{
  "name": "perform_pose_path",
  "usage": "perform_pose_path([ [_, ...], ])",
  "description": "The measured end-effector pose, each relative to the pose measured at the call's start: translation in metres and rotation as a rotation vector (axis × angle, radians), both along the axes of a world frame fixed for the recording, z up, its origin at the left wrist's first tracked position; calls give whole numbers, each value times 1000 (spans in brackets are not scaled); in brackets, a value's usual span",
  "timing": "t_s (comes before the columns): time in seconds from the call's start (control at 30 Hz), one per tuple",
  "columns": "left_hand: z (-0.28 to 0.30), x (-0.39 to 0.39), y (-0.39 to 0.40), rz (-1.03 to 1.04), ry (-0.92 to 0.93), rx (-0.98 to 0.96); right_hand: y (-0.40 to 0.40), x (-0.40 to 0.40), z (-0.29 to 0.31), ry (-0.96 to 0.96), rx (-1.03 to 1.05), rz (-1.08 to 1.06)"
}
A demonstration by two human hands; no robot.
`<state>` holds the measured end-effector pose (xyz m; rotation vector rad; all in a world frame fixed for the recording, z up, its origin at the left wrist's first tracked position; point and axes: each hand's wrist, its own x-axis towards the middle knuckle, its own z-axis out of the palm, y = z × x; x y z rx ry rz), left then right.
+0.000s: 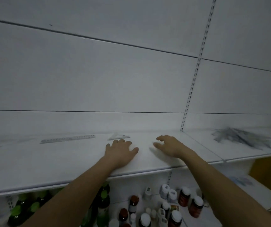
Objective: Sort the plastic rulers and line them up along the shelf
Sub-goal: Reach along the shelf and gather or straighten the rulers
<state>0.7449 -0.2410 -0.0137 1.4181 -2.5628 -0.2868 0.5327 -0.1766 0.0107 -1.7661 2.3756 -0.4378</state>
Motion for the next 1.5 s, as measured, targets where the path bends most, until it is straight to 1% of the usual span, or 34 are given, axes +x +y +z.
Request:
perform_pose_path([
  [0.23,26,-92,70,-126,38,1,82,-59,10,46,-25,-101],
  [0.37,31,-156,125,-196,78,3,153,-112,9,20,-39,-144],
  [0.5,27,-225,187,-257,48,7,226,-174,5,-15,-5,-194],
  [0.6,29,-272,225,-294,45,3,278,-217,10,-7,10,-245],
  [0.7,31,-313,255,-331,53,9,317,-257,21,1,4,-274],
  [0.8,31,-347,274,-354,45,-19,339,-294,26,-26,-18,-300],
  [0.97,30,-395,279,-383,49,-32,346,-338,12,-79,-41,-316],
  [1.1,28,-434,256,-379,52,-13,334,-375,-5,-104,-24,-315],
  [1.23,30,-483,218,-350,147,82,313,-422,-10,-87,14,-304],
  [1.37,33,-535,177,-317,273,130,283,-476,0,-69,25,-307],
  [1.5,21,-576,150,-292,310,171,246,-524,16,-17,-27,-285],
])
